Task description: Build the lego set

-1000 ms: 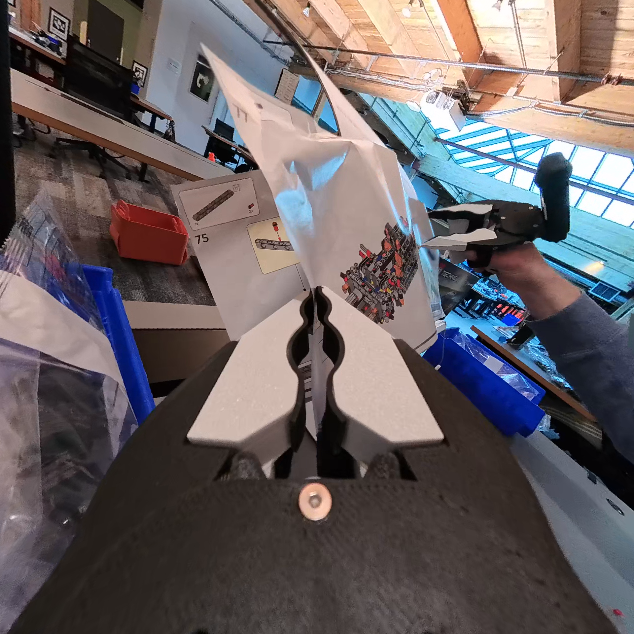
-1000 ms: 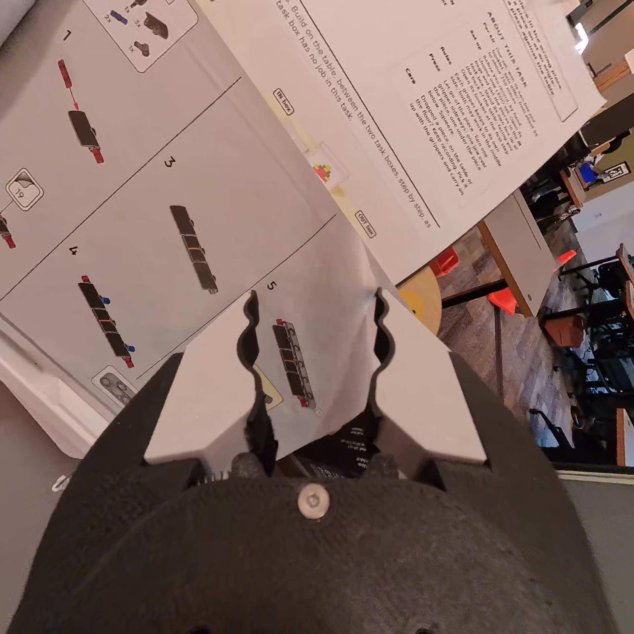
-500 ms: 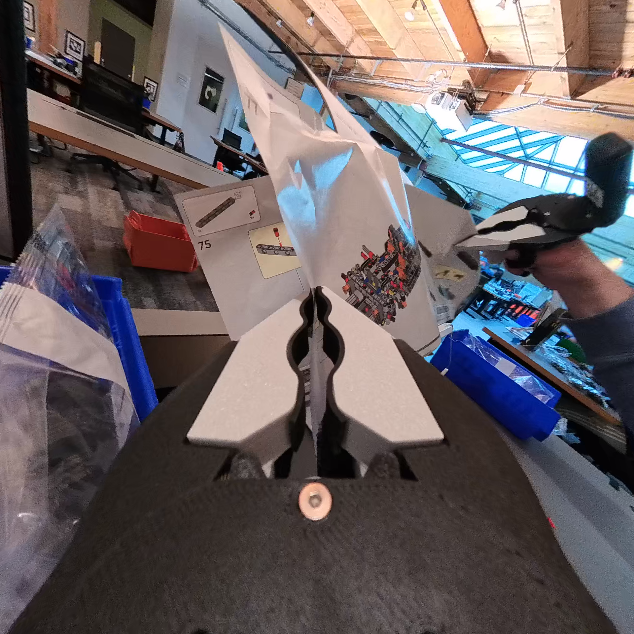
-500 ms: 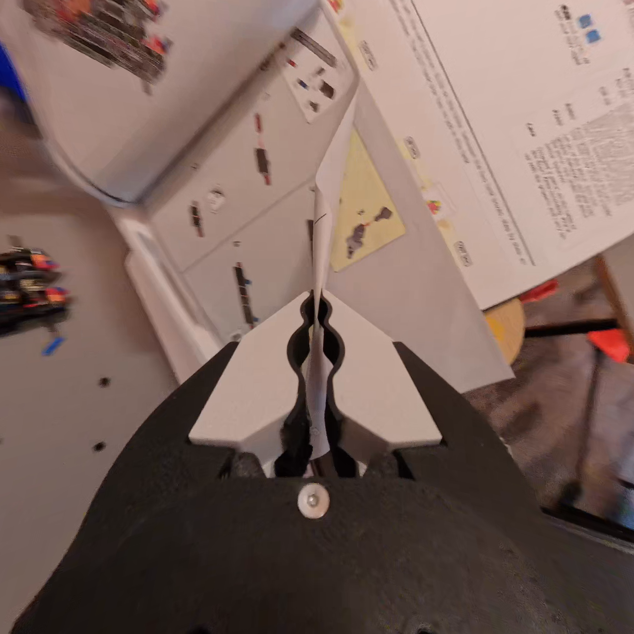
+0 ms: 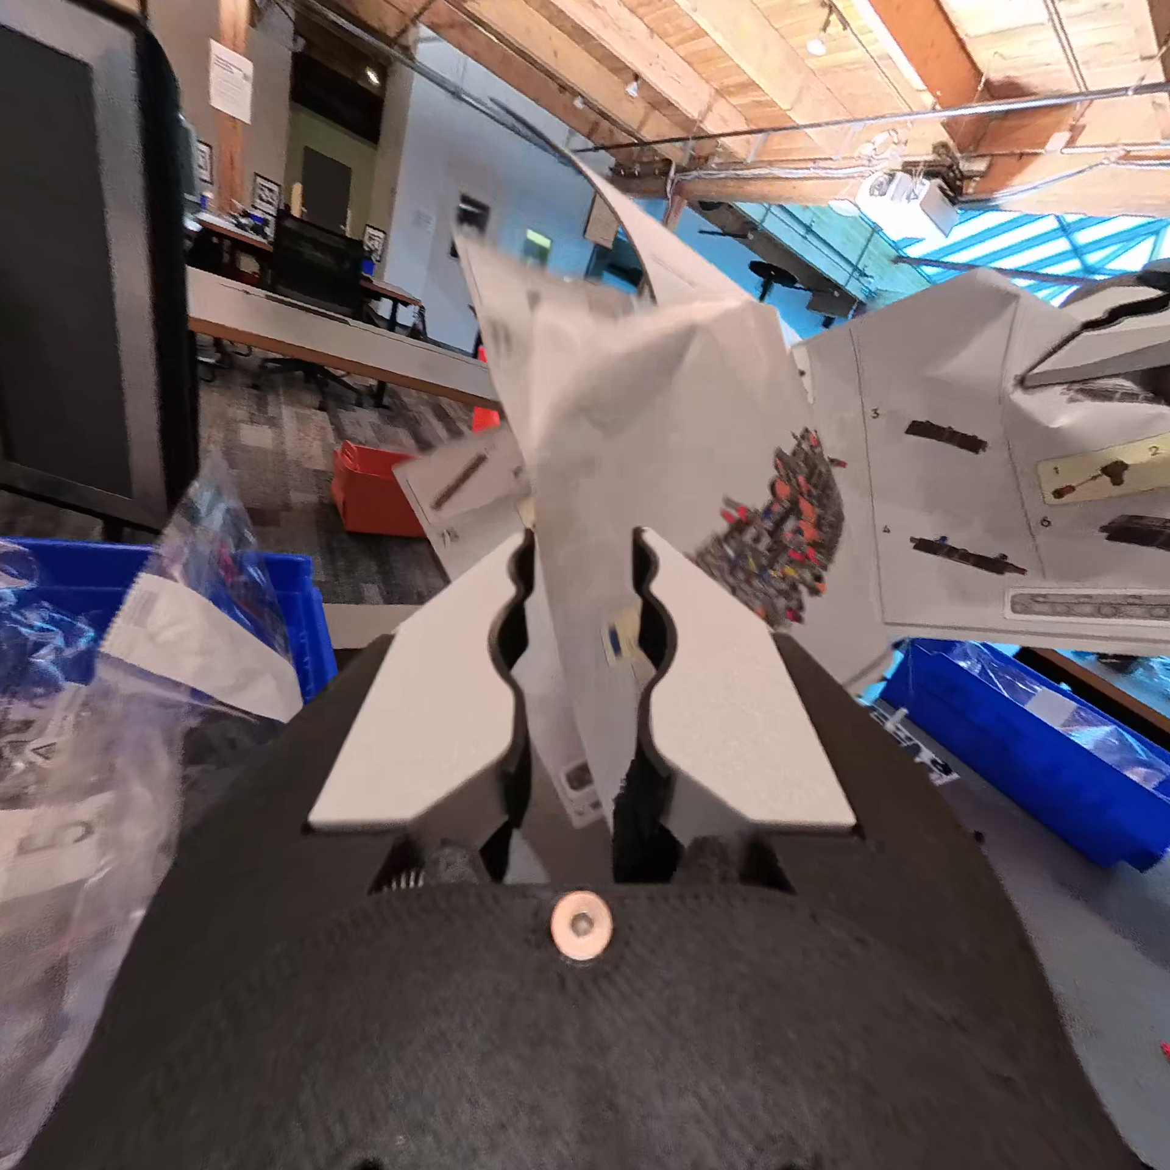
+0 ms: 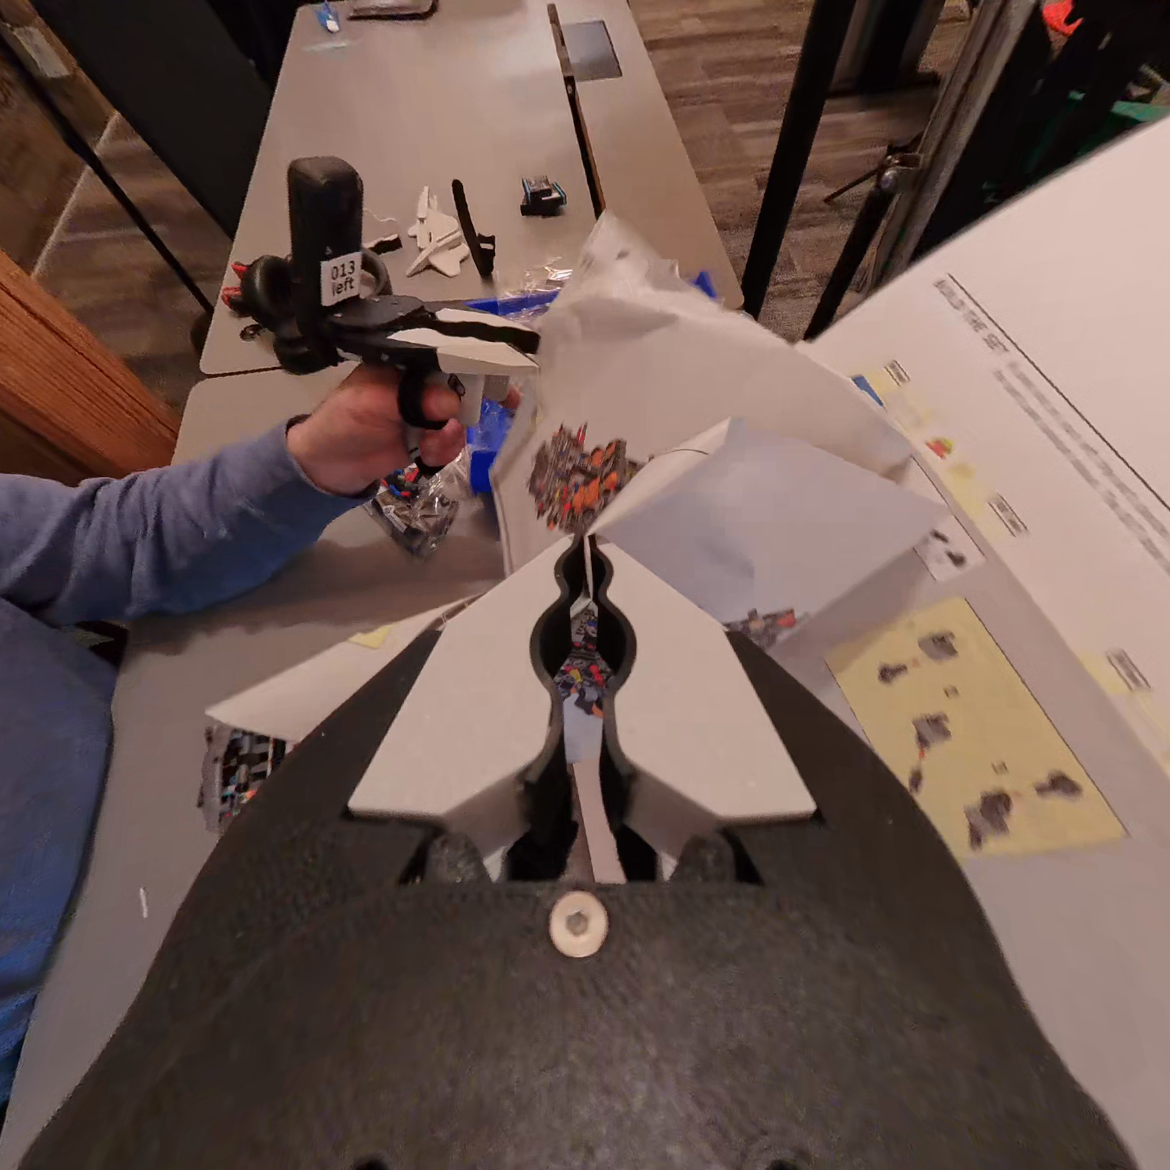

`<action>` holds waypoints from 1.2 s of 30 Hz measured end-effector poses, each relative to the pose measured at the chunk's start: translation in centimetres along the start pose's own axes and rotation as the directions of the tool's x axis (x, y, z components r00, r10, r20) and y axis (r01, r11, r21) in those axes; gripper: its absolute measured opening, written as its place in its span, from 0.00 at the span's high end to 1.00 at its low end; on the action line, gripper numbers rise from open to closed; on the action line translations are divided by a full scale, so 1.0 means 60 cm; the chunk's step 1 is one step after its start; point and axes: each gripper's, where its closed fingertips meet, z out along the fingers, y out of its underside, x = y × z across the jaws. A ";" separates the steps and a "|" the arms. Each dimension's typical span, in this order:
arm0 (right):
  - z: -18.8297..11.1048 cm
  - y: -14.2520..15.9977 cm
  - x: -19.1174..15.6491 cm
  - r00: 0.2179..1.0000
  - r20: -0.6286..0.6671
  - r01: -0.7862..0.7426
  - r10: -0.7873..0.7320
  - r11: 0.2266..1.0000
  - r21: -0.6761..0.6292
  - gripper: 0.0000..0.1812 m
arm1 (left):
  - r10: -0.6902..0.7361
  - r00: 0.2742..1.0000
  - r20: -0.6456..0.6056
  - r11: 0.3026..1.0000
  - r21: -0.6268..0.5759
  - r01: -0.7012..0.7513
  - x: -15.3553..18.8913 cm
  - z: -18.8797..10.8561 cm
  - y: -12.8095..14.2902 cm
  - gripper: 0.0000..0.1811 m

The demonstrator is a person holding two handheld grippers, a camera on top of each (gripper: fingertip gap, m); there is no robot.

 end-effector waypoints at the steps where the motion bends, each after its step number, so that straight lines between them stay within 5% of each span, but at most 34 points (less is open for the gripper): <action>1: 0.018 -0.006 -0.002 1.000 -0.002 0.009 -0.009 1.000 -0.007 1.00 | 0.013 1.000 0.005 1.000 0.010 -0.013 0.000 -0.004 -0.007 0.80; 6: 0.104 -0.039 -0.002 0.999 -0.033 0.043 -0.043 0.999 -0.020 1.00 | 0.149 0.988 -0.035 0.988 0.049 -0.147 0.039 -0.032 -0.058 0.58; 13: 0.185 -0.048 0.013 0.993 -0.106 0.048 -0.055 0.996 -0.070 1.00 | 0.185 0.926 -0.330 0.977 -0.039 -0.210 0.170 -0.030 -0.040 0.51; 17: 0.207 -0.048 0.016 0.987 -0.152 0.038 -0.050 0.996 -0.083 1.00 | 0.250 0.923 -0.291 0.956 -0.079 -0.284 0.174 -0.006 -0.006 0.56; 22: 0.219 -0.044 0.010 0.984 -0.167 0.053 -0.069 0.994 -0.098 0.98 | 0.193 0.952 -0.239 0.972 -0.089 -0.219 0.164 0.018 0.018 0.79; 27: 0.214 -0.047 0.006 0.980 -0.179 0.072 -0.088 0.993 -0.089 0.92 | 0.143 0.946 -0.291 0.982 -0.081 -0.173 0.161 0.017 0.024 0.88; 32: 0.184 -0.072 0.006 0.962 -0.230 0.143 -0.145 0.989 -0.025 0.67 | 0.050 0.950 -0.310 0.995 -0.062 -0.073 0.143 0.011 0.014 0.91; 36: 0.150 -0.059 -0.006 0.920 -0.255 0.289 -0.297 0.955 -0.070 0.81 | -0.107 0.934 -0.341 0.994 -0.040 0.099 0.120 0.004 -0.001 0.92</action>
